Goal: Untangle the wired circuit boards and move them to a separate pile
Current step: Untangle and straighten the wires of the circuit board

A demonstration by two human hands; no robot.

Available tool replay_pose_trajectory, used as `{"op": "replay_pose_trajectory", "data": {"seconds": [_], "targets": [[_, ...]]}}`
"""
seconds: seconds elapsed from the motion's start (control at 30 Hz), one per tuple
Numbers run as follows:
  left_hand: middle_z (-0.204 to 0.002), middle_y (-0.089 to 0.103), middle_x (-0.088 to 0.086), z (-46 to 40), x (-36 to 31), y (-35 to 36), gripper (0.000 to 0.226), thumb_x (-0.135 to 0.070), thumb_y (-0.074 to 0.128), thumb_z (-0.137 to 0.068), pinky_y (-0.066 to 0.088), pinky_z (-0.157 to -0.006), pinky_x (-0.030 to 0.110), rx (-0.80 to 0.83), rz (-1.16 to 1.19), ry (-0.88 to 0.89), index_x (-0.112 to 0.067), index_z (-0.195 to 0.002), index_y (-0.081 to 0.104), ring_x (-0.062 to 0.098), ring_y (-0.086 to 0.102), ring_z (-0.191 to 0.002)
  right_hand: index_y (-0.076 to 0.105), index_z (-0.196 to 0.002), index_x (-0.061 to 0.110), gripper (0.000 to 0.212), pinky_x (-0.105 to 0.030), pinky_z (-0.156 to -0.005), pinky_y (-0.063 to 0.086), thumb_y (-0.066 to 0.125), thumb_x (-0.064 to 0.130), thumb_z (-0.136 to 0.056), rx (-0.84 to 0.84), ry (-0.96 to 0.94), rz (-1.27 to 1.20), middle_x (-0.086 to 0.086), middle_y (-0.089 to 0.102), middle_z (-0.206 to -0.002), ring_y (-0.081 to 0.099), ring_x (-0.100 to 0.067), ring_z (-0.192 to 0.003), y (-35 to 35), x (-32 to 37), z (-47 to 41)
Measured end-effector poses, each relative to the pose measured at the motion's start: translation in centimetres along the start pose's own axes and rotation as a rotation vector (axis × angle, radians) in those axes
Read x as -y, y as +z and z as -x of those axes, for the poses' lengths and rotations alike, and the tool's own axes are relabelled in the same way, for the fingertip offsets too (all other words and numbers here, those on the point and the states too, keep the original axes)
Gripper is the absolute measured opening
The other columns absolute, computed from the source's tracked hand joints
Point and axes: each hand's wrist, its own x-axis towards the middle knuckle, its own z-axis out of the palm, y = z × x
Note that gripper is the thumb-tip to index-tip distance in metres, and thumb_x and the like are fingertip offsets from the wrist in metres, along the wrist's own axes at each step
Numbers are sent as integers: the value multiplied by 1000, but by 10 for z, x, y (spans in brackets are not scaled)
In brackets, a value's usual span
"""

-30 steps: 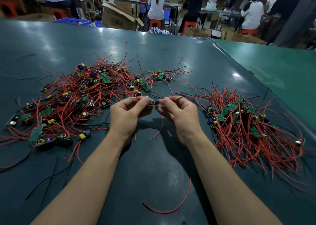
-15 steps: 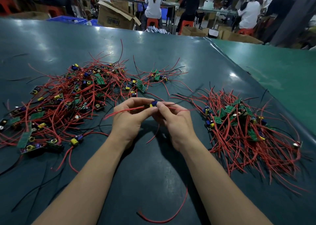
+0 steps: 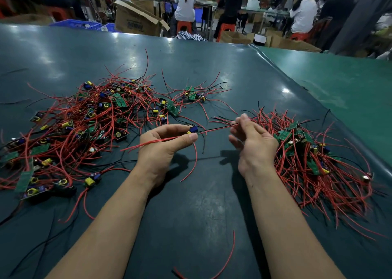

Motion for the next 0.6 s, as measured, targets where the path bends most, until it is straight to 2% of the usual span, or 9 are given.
{"op": "replay_pose_trajectory", "data": {"seconds": [0.17, 0.3, 0.4, 0.5, 0.6], "targets": [[-82, 76, 6, 1, 0, -1, 34, -24, 90, -45, 57, -75, 24, 30, -6, -21, -18, -77, 79, 17, 71, -76, 70, -65, 14, 29, -20, -44, 48, 65, 18, -94, -67, -100, -20, 2, 67, -60, 61, -10, -53, 0, -4, -3], [-83, 76, 7, 0, 2, -3, 37, -27, 90, -44, 58, -78, 28, 38, 5, -22, -17, -78, 79, 19, 71, -78, 60, -57, 14, 41, -22, -40, 47, 58, 20, -98, -98, -234, 107, 4, 53, -46, 50, -9, -42, -1, -9, -9], [-82, 75, 8, -1, 2, -4, 37, -26, 91, -45, 57, -77, 29, 46, 17, -30, -16, -78, 79, 21, 71, -78, 59, -58, 15, 43, -25, -40, 49, 56, 25, -99, -99, -305, 154, 5, 54, -47, 51, -9, -43, -3, -11, -10], [-79, 75, 7, -2, 1, -3, 35, -27, 90, -44, 58, -76, 27, 21, 45, -35, -16, -75, 79, 18, 70, -74, 64, -69, 13, 35, -24, -40, 48, 55, 26, -100, -127, -354, 152, -1, 63, -63, 53, -11, -46, -4, -10, -12], [-75, 74, 4, -4, 2, -2, 25, -19, 86, -49, 57, -74, 24, -76, 123, -26, -14, -72, 77, 14, 69, -70, 61, -86, 11, 29, -24, -39, 48, 46, 29, -104, -195, -241, -19, -6, 64, -72, 55, -13, -44, -4, -6, -11]]}}
